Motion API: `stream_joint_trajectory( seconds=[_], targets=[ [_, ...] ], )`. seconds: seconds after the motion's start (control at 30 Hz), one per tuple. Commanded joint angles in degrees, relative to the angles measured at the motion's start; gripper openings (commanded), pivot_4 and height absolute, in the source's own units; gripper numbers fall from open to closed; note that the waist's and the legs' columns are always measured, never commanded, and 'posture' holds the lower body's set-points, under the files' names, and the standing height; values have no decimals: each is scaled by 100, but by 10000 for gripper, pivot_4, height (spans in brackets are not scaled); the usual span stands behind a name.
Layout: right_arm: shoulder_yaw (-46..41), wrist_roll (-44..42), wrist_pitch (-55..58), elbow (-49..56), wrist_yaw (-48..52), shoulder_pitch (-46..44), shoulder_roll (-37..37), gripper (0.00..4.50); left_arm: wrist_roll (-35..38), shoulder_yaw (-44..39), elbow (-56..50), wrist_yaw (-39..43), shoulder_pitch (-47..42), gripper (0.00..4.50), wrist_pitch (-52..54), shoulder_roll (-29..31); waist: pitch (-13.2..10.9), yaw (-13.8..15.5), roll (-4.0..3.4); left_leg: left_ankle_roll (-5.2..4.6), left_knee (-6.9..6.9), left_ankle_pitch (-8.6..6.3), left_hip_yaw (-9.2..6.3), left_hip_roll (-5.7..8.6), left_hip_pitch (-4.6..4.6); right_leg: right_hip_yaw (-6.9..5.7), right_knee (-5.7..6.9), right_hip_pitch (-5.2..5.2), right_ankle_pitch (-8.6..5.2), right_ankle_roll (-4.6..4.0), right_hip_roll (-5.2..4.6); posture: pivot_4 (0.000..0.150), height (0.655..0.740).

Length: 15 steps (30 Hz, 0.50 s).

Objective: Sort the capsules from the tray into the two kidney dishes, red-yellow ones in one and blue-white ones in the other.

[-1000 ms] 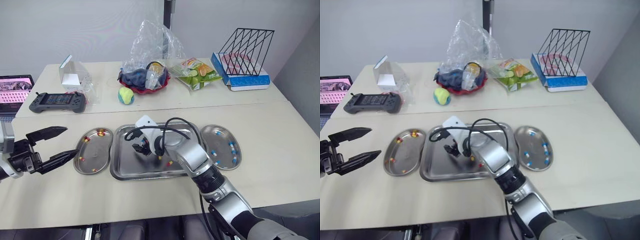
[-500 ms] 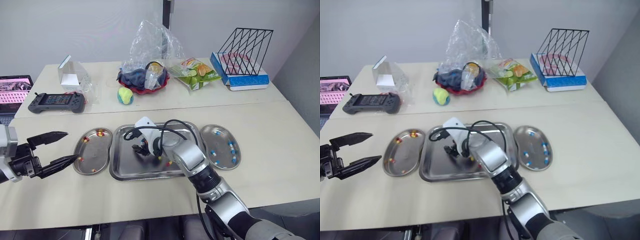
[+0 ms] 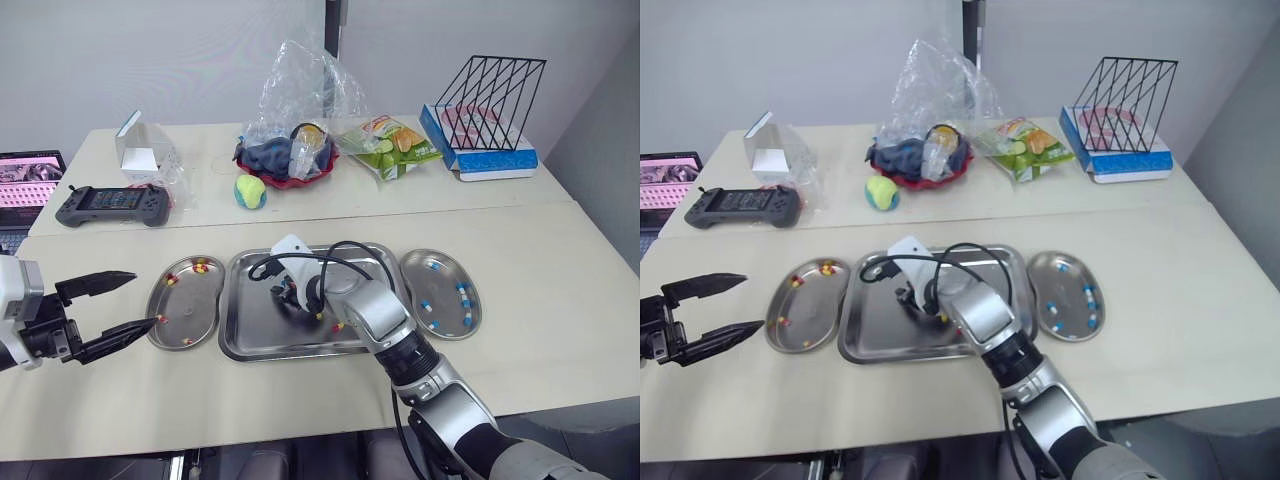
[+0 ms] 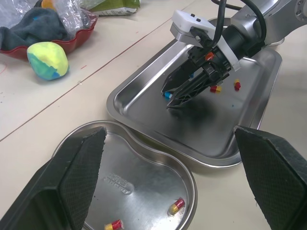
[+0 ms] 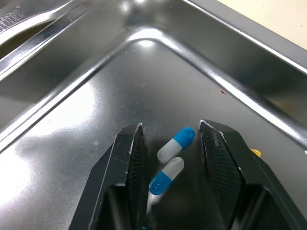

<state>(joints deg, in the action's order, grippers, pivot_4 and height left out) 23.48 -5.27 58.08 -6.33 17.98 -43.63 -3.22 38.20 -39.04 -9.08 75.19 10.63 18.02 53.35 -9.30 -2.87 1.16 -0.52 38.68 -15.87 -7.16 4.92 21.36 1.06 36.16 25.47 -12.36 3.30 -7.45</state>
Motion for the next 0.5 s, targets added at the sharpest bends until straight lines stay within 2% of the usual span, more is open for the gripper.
stream_joint_trajectory(
  seconds=[0.03, 0.5],
  targets=[
    [-60, -24, 18, 106, 19, 18, -88, 20130, -16, -65, -14, -13, 22, 45000, -104, -20, 0, -1, 0, 0, 0, 0, 0, 0, 0, 0, 0, 0, 0, 0, 0, 1500, 7400],
    [56, 6, 142, 153, 93, 38, -70, 20130, -6, -96, -31, -44, 171, 45000, -107, -47, 0, -23, 0, -1, 0, -1, 0, 0, 0, -1, 1, 0, 0, 0, 0, 1500, 7400]
  ],
)
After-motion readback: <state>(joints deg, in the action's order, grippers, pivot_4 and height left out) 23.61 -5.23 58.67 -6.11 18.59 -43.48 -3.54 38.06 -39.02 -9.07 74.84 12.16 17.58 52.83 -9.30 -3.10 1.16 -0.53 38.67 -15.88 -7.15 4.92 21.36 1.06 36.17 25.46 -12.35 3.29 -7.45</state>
